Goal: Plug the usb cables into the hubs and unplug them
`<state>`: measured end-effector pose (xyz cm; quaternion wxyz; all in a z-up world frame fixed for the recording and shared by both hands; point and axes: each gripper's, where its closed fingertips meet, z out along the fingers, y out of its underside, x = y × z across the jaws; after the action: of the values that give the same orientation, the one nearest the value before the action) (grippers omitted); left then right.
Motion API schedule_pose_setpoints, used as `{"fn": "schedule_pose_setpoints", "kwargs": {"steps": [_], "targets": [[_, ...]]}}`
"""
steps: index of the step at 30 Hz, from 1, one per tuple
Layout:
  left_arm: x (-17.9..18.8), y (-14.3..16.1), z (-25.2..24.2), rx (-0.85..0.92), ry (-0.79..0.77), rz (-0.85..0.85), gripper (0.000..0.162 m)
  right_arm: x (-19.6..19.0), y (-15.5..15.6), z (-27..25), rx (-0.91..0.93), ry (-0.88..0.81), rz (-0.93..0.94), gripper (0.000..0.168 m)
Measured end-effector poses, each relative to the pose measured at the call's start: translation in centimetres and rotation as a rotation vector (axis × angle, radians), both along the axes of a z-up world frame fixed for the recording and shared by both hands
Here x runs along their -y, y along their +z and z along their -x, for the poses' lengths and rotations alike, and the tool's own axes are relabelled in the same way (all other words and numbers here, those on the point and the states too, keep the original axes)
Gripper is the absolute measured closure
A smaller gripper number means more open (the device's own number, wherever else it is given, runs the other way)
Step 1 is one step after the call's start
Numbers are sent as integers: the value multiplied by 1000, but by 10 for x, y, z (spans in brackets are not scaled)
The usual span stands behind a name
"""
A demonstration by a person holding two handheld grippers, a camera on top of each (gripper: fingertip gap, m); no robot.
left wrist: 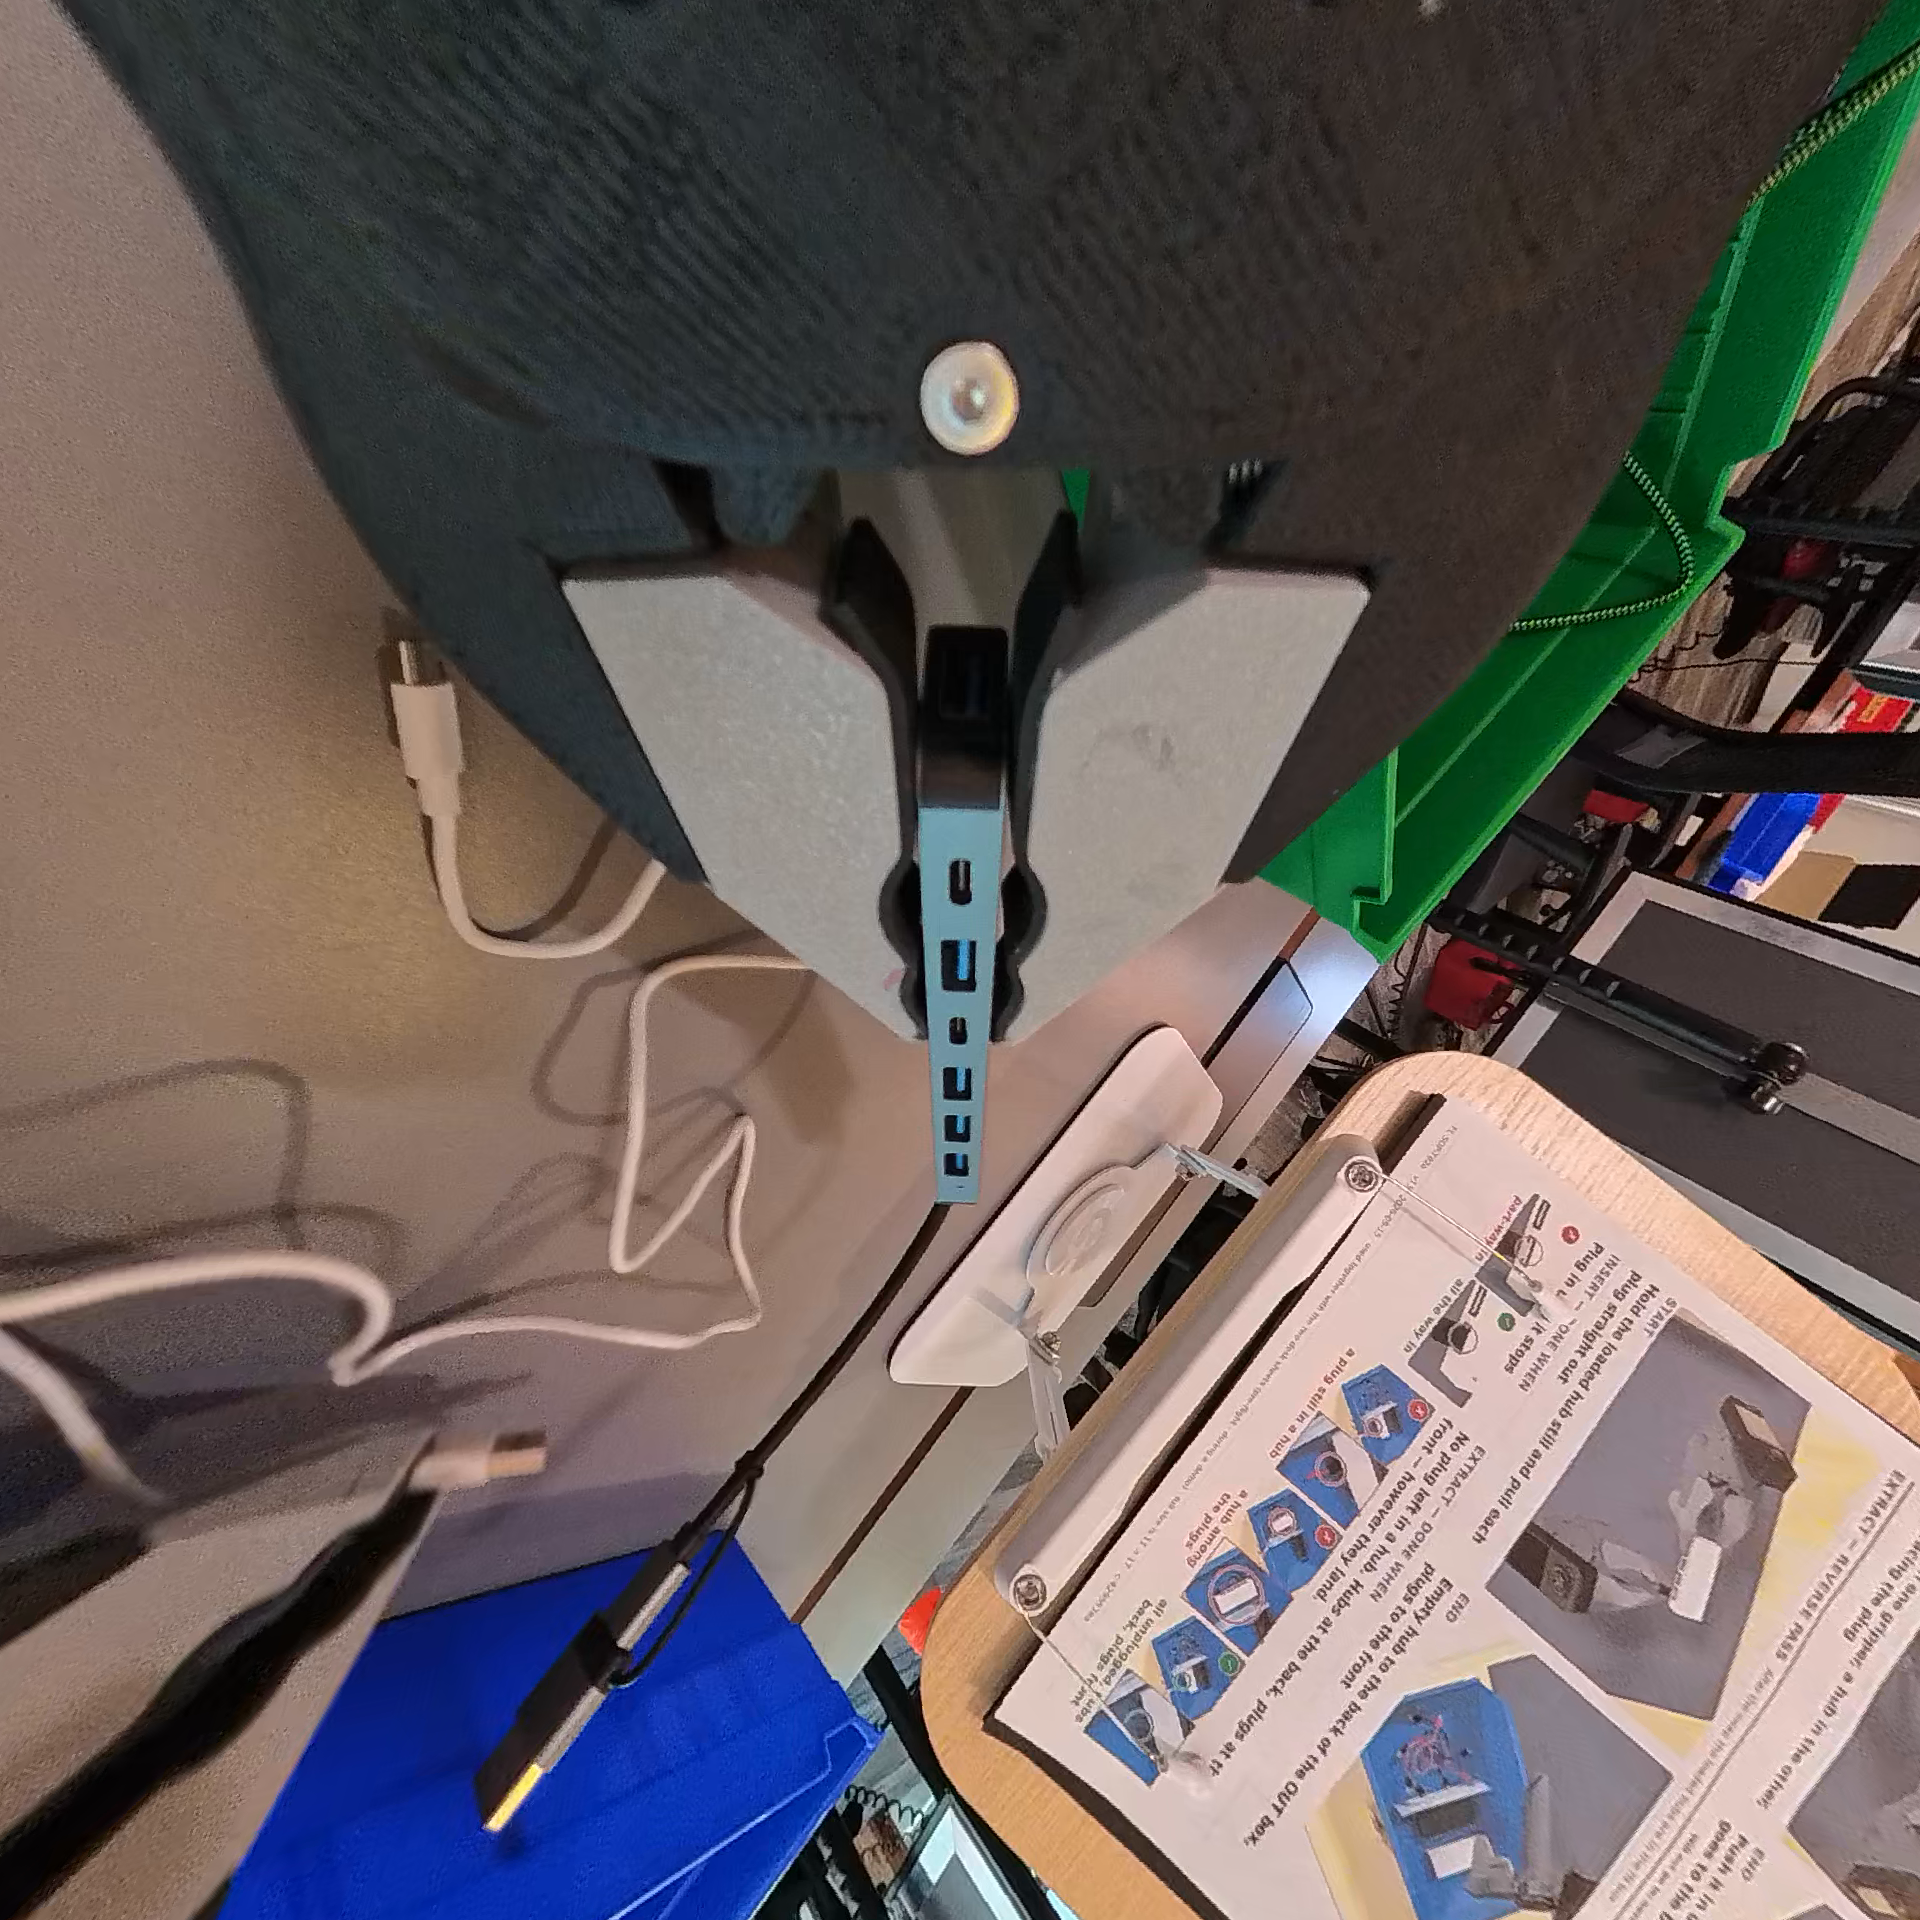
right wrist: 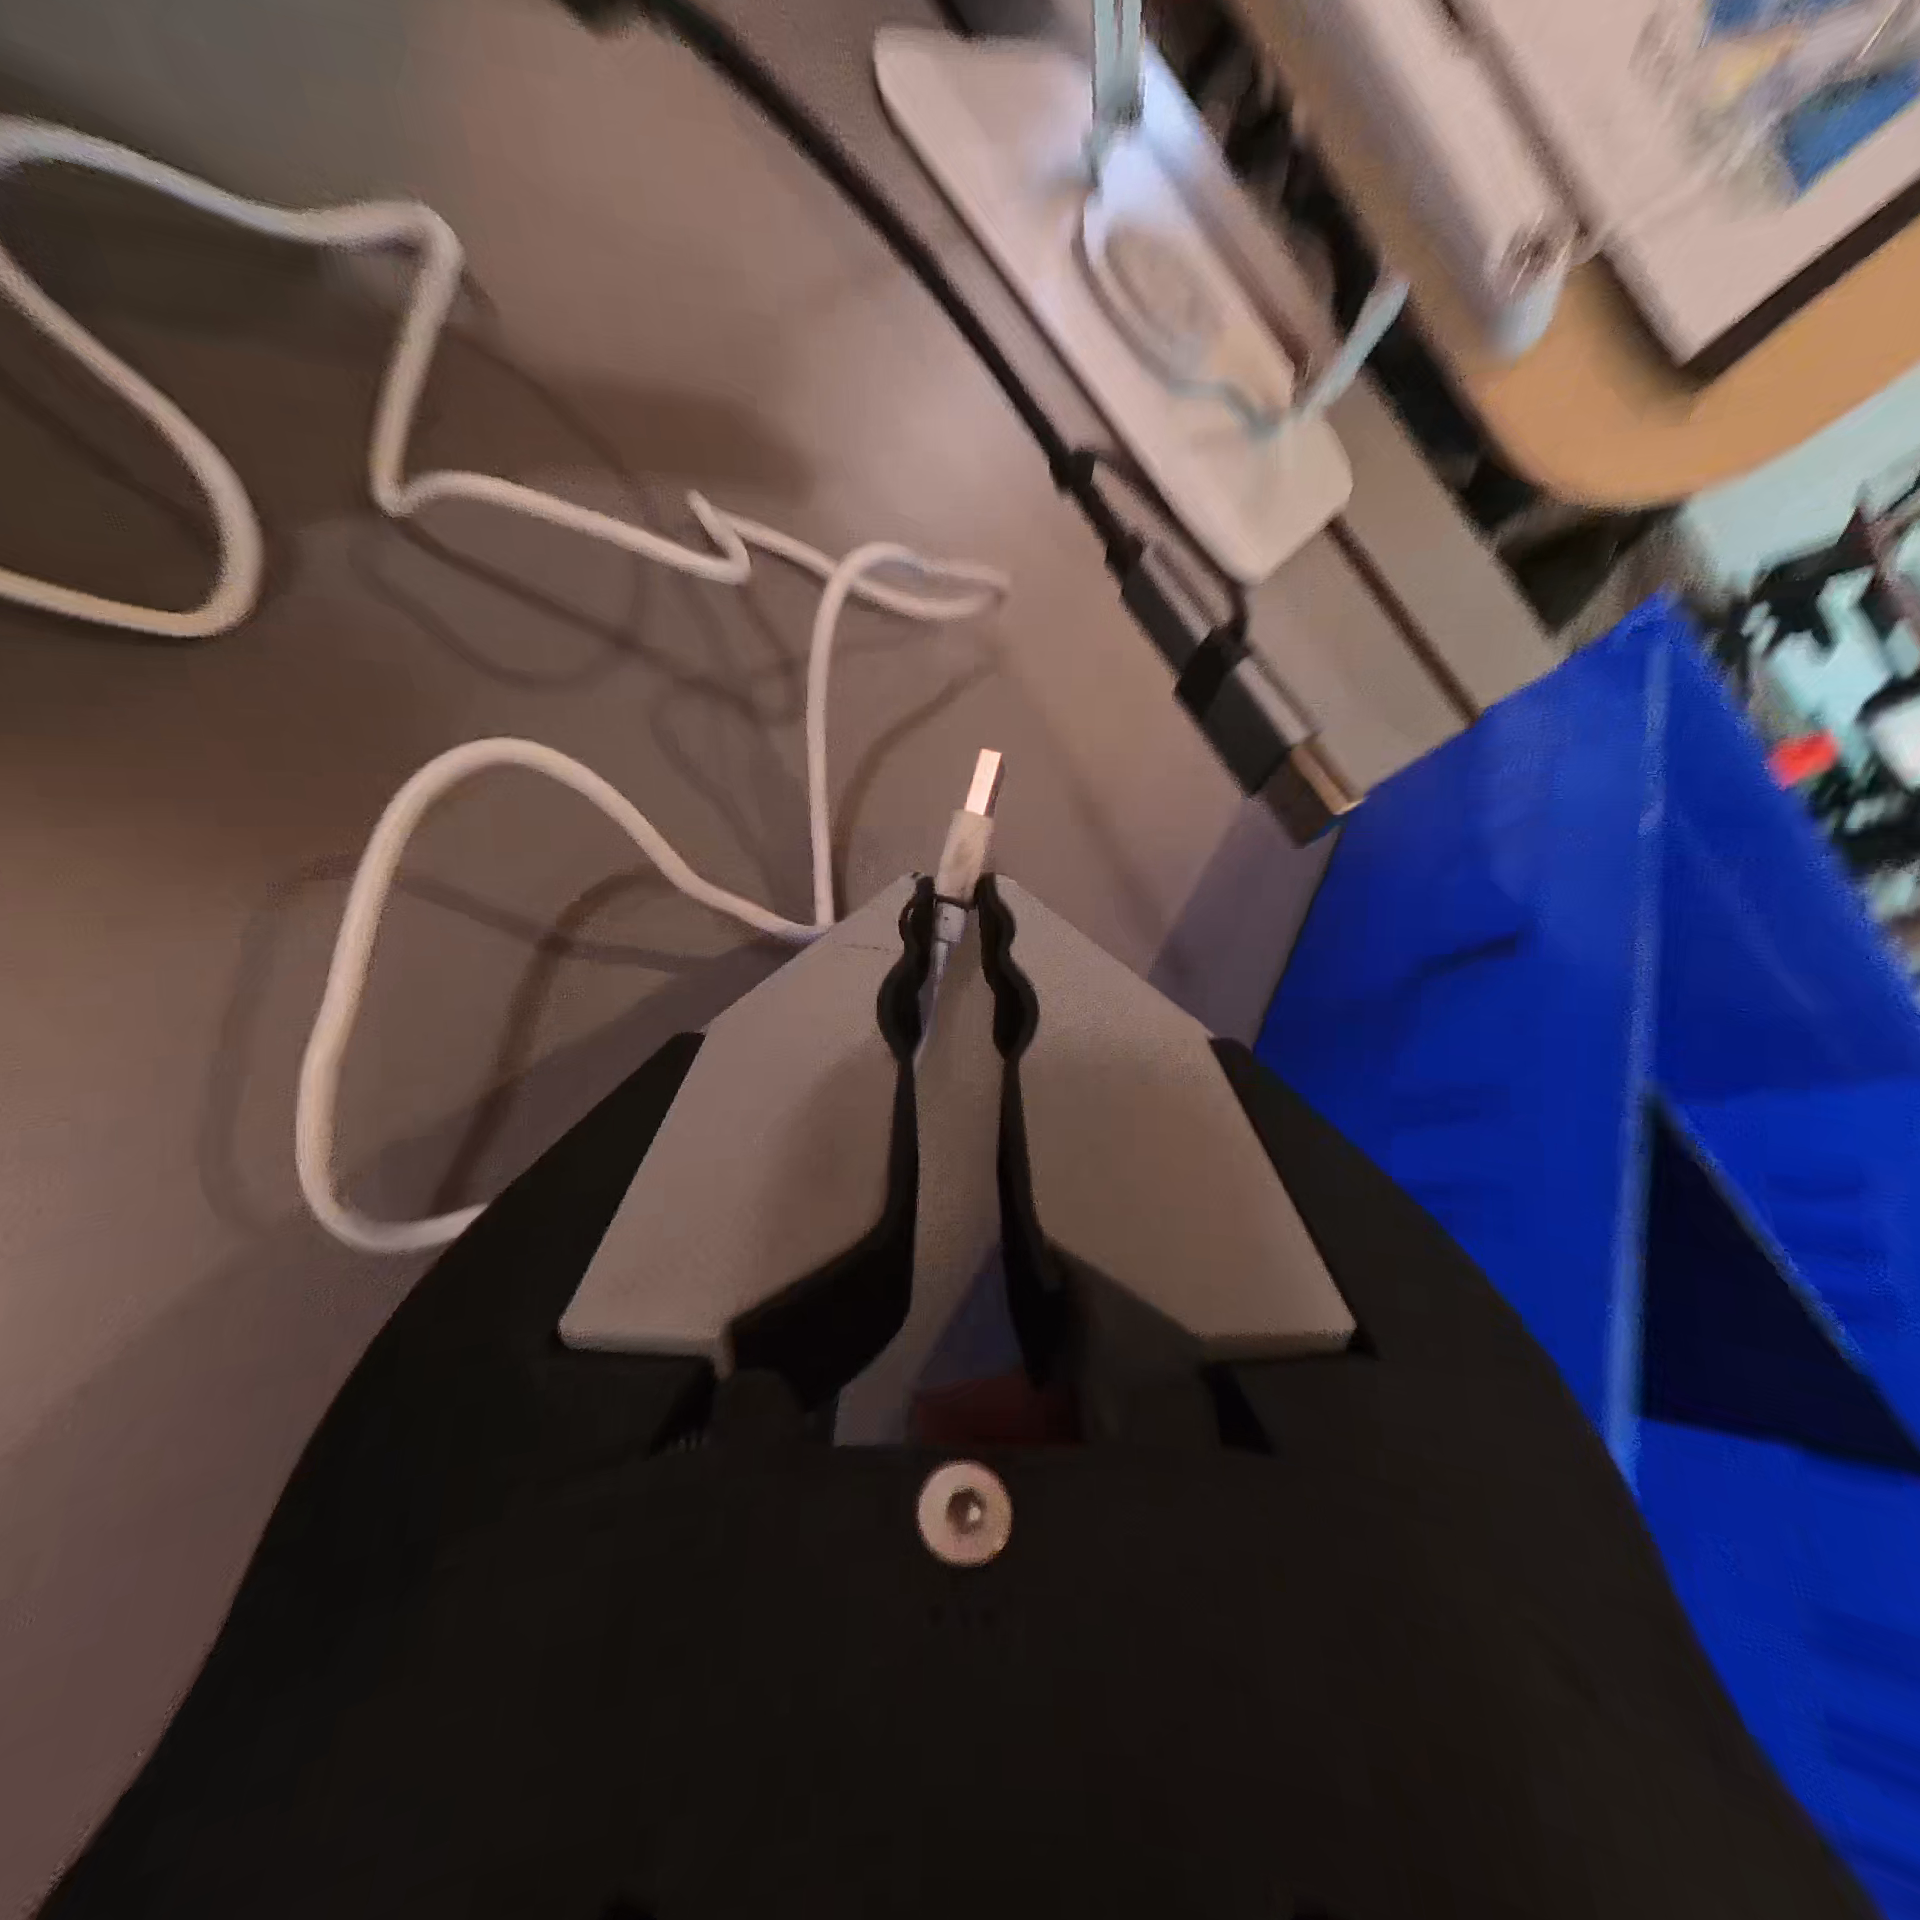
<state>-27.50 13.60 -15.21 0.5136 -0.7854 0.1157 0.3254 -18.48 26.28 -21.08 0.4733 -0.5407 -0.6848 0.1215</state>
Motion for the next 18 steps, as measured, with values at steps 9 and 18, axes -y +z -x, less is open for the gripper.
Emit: {"fn": "schedule_pose_setpoints", "kwargs": {"steps": [9, 18], "targets": [[-5, 1, -15, -14, -73, -1, 156, 90, 104, -57, -397, 591, -343, 162], [-13, -7, -57, -26, -285, 20, 155, 122, 99, -70, -335, 681, -341, 162]]}}
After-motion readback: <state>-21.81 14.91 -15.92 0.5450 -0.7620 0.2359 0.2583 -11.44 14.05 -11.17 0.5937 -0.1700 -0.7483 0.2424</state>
